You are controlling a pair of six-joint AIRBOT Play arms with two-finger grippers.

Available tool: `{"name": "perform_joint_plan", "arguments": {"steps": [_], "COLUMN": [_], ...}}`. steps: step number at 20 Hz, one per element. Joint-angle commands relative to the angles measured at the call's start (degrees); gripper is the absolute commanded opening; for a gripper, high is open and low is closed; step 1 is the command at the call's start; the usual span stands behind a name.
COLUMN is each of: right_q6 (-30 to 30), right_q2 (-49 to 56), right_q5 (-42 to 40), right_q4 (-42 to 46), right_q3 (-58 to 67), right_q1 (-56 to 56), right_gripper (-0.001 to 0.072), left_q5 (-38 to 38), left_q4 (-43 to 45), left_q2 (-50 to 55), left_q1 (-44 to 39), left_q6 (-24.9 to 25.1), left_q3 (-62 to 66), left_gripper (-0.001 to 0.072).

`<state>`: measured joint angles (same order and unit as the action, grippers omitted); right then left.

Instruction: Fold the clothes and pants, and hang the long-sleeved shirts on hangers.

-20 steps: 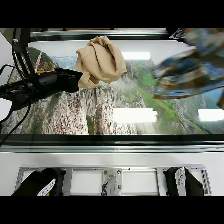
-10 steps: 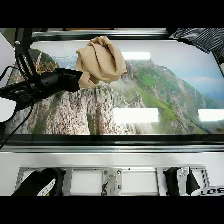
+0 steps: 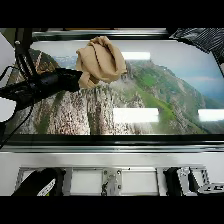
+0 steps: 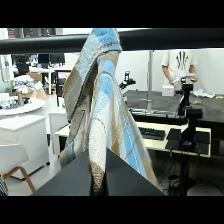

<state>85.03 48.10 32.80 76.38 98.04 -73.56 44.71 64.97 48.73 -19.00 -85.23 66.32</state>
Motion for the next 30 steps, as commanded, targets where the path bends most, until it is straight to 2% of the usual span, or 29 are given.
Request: {"name": "perform_joint_plan", "arguments": {"steps": [1, 12, 16, 20, 23, 27, 29, 30], "right_q6": [0.50, 0.50, 0.87, 4.61, 4.61, 4.57, 4.57, 4.57], "right_q2": [-0.52, 0.90, 2.71, 4.22, 5.51, 5.66, 5.53, 5.49], "right_q5": [0.20, -1.38, 1.22, 2.73, 6.32, 7.02, 7.67, 7.65], "right_q4": [0.61, 1.53, 2.03, 2.05, 2.08, 1.90, 1.90, 1.88], "right_q3": [0.50, 0.50, 0.50, 0.50, 0.48, 0.48, 0.48, 0.48], "right_q1": [-0.04, -0.11, -3.23, -7.56, -8.48, -8.39, -8.39, -8.39], "right_gripper": [0.0009, 0.0010, 0.0010, 0.0010, 0.0010, 0.0013, 0.0029, 0.0131], "left_q5": [0.63, 1.44, 1.44, 1.44, 1.36, 1.36, 1.38, 1.38], "left_q4": [0.02, 0.00, 0.02, 0.00, 0.02, 0.00, 0.00, 0.00], "left_q2": [0.02, 0.02, 0.02, 0.02, 0.02, 0.02, 0.02, 0.02], "left_q1": [0.04, 0.04, 0.04, 0.04, 0.04, 0.04, 0.04, 0.04], "left_q6": [-0.04, -0.04, -0.04, -0.04, -0.04, -0.04, -0.04, -0.04], "left_q3": [-0.02, -0.04, -0.04, -0.02, -0.02, -0.02, -0.02, -0.02], "left_gripper": [0.0012, 0.0012, 0.0012, 0.0012, 0.0012, 0.0012, 0.0012, 0.0012]}}
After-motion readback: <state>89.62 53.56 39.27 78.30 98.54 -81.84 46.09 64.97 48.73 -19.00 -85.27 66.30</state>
